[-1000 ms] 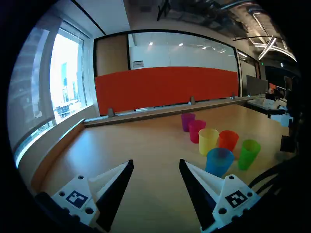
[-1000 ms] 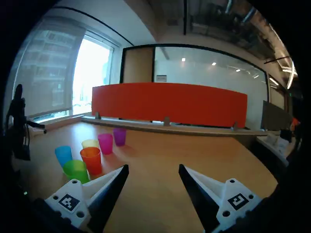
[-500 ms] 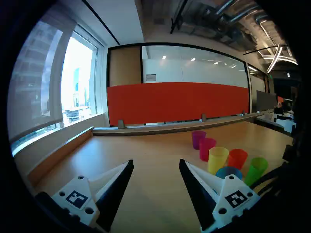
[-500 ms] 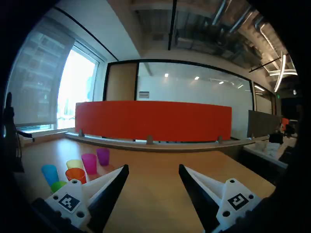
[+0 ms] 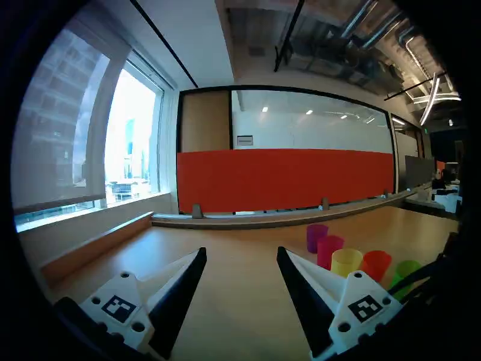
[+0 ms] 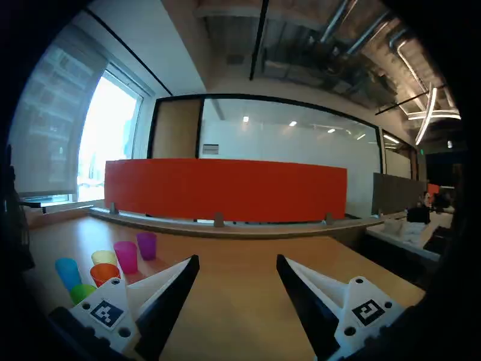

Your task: Pour water

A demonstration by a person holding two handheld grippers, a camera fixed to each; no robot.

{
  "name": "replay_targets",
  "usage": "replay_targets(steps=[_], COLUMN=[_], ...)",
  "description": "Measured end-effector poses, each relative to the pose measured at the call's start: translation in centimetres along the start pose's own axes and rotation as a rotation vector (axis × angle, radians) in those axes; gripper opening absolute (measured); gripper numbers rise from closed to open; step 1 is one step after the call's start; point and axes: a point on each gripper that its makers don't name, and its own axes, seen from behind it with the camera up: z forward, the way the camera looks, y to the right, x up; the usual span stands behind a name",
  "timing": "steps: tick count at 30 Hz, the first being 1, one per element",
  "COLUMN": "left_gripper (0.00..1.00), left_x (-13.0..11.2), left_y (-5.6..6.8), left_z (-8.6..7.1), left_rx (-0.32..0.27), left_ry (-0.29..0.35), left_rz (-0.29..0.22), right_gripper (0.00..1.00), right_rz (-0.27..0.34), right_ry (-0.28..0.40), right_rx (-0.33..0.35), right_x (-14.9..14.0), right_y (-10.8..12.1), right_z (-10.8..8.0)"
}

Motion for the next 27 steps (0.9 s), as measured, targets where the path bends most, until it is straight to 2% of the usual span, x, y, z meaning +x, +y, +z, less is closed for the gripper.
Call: replay_targets(steps=[8,14,21,27], left_gripper=[0.86,0.86,0.86,0.86], left_x=[0.3,-0.8,-1.9,-2.6], left_y=[0.2,0.0,1.1,1.0], left_z=[0.3,0.7,0.9,1.3], left_rx=[0.016,0.032,0.030,0.042], left_ry=[0.043,0.048,0.049,0.052], left_rz=[-0.020,-0.025,-0.021,-0.018], right_gripper=[1.00,0.99,1.00,1.00], right_rz=[0.022,0.035,0.052,0.041], right_ry=[-0.010,-0.006,-0.005,-0.013], right_rx=[-0.020,-0.029,-0.030,-0.021], right_x=[0.9,2.0,2.4,2.1], right_y=[0.7,0.5,0.0,-0.6], right_z=[0.3,0.6,0.9,1.1])
